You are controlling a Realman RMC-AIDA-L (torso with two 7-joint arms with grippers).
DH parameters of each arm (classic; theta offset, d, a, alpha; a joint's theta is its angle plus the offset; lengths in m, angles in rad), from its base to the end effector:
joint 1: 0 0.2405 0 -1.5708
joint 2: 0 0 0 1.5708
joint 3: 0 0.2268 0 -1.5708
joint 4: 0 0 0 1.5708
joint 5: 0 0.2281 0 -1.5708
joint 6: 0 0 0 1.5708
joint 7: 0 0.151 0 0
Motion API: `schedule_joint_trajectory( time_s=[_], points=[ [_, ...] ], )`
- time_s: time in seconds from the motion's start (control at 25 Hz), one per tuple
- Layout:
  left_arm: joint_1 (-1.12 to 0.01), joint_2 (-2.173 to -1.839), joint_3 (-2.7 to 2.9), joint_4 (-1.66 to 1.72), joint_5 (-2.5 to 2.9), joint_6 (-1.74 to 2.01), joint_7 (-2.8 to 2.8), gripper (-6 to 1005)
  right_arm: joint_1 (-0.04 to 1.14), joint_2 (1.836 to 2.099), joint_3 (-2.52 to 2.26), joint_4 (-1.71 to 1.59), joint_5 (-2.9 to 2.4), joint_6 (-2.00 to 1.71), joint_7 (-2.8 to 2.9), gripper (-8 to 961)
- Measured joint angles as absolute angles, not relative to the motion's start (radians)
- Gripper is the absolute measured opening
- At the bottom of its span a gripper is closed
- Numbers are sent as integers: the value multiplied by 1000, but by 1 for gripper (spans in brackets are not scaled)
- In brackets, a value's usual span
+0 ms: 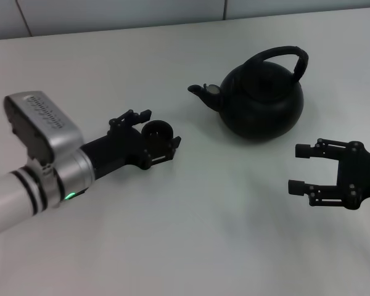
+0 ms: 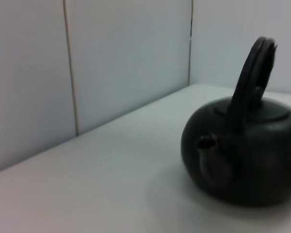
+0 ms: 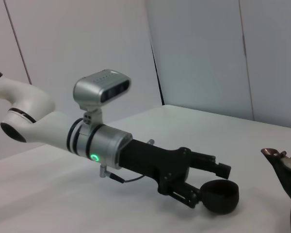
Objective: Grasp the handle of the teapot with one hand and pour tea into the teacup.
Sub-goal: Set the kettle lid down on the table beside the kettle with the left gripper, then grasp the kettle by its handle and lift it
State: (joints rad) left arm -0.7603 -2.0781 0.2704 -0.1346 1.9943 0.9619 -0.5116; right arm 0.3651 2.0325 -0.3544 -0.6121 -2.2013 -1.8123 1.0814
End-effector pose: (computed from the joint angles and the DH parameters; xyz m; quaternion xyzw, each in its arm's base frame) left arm -0.2367 0.3411 -0.1222 -0.9302 -0.1472 -0.2037 0.2674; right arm 0.3164 0.2545 0.0438 -0.9329 0.1886 0.2609 0.1614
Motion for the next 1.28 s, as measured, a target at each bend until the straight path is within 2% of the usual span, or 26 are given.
schedule_joint_trajectory(
  time_s=[0.44, 0.48, 0.52, 0.68, 0.84, 1.28],
  points=[
    [-558, -2064, 303, 103, 1993, 1363, -610, 869, 364, 2030, -350, -612, -2201, -1807, 1082, 785],
    [-504, -2063, 349, 179, 1994, 1431, -646, 869, 363, 2030, -350, -612, -2200, -1807, 1083, 785],
    [-504, -2063, 349, 179, 1994, 1431, -646, 869, 362, 2030, -348, -612, -2199, -1807, 1083, 785],
    [-385, -2058, 431, 332, 1995, 1576, -700, 870, 358, 2030, -338, -614, -2198, -1809, 1083, 785],
    [-349, -2049, 439, 390, 1995, 1614, -751, 870, 357, 2029, -337, -614, -2197, -1812, 1083, 785],
    [-344, -2028, 476, 400, 2010, 1621, -764, 870, 357, 2030, -338, -614, -2197, -1815, 1083, 785]
  ],
)
